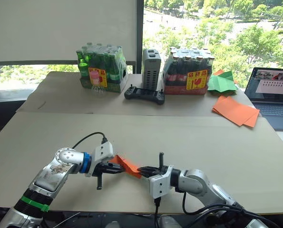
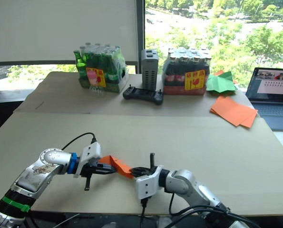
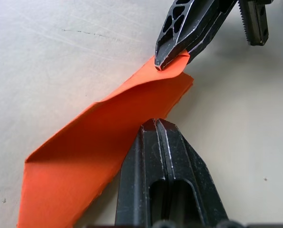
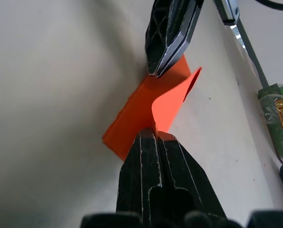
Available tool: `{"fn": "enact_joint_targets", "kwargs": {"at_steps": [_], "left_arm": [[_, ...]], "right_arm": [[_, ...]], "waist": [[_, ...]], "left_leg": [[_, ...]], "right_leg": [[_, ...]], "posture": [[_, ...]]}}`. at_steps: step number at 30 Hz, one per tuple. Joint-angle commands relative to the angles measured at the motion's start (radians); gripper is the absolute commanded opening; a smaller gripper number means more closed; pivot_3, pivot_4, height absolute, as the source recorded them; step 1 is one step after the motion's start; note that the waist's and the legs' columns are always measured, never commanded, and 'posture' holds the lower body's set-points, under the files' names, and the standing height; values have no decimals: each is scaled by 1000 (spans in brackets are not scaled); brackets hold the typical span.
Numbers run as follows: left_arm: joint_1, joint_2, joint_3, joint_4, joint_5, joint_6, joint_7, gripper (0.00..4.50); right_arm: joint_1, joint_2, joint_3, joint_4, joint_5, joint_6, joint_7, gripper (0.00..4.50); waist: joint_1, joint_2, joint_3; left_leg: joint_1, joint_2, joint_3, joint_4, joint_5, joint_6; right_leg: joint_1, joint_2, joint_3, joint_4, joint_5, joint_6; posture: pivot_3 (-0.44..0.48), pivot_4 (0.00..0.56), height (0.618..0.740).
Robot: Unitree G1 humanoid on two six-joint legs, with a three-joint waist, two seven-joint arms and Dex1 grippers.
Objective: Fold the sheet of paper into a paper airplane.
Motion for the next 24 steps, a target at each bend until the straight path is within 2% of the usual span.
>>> {"fn": "enact_joint_targets", "kwargs": {"at_steps": [1,6,10,13,17,24], "left_arm": [[15,28,60,-18,-33,5,-2,0],[3,57,141,-65,-112,80,-4,0],[-82,52,205,-62,-189,147,11,0],[-101,16,149,-39,-149,119,32,0],[-52,-13,49,-14,-67,42,32,0],[-17,-22,4,58,8,-48,39,0]], "right_arm": [[0,-9,12,18,-49,-8,24,30],[-6,-3,13,32,-52,41,81,30],[-10,-6,17,30,-61,56,117,30],[-13,-2,15,27,-60,65,129,30],[-14,3,11,19,-60,81,139,30],[-13,16,-6,-17,-26,135,175,30]], "waist": [[0,0,0],[2,0,0],[5,-1,0],[4,0,-1],[3,-1,-1],[5,0,-1]], "left_leg": [[1,0,0,0,0,0],[4,0,0,0,0,0],[4,0,0,0,0,0],[4,-1,0,0,0,0],[5,-1,1,0,0,0],[5,-1,0,0,0,0]], "right_leg": [[1,0,0,0,0,0],[4,0,0,0,0,0],[4,0,0,0,0,0],[5,0,0,0,0,0],[5,-1,1,0,0,0],[5,-1,1,0,0,0]], "posture": [[0,150,733],[0,150,733],[0,150,733],[0,150,733],[0,150,733],[0,150,733]]}}
